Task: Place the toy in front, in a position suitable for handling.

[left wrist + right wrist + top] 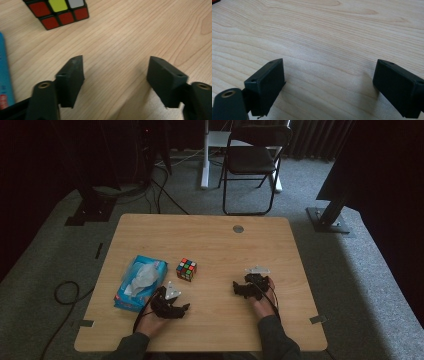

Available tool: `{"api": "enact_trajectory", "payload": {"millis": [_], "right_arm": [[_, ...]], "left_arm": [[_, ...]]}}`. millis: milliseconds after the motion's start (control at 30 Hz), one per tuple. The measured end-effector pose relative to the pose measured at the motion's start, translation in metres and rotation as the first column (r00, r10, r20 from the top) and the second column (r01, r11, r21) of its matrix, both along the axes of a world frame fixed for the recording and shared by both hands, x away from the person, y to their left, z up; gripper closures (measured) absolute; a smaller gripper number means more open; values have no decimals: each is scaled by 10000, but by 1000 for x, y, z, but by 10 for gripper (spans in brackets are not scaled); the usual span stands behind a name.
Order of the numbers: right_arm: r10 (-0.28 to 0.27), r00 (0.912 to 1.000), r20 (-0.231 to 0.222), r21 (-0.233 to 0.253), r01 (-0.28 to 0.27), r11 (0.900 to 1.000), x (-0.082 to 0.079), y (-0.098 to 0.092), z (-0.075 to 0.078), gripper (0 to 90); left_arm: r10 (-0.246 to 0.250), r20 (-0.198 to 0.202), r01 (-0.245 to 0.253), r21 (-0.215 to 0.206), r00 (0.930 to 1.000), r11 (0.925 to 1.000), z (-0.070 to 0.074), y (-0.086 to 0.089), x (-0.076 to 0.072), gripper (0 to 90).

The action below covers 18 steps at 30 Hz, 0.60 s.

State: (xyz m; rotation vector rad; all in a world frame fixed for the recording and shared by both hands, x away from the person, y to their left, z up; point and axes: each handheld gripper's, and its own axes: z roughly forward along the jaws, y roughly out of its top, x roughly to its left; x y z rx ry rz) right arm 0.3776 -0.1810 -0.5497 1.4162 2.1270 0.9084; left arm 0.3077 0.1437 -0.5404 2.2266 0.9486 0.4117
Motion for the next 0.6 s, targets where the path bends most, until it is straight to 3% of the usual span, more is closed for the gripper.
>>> {"api": "enact_trajectory", "payload": {"millis": [167,467,600], "right_arm": [[14,10000,7,-3,-14,10000,-1,0,0,100],[532,9986,4,-28,-532,9986,-2,2,0,106],[843,9964,-59,-71,-843,9964,-5,5,4,240]], "left_arm": [[-58,123,61,-267,9999,9996,-6,-1,1,169],[-7,110,11,-282,9999,9996,-6,-1,1,164],[9,109,-6,-292,9999,9996,-6,-2,1,164]]}}
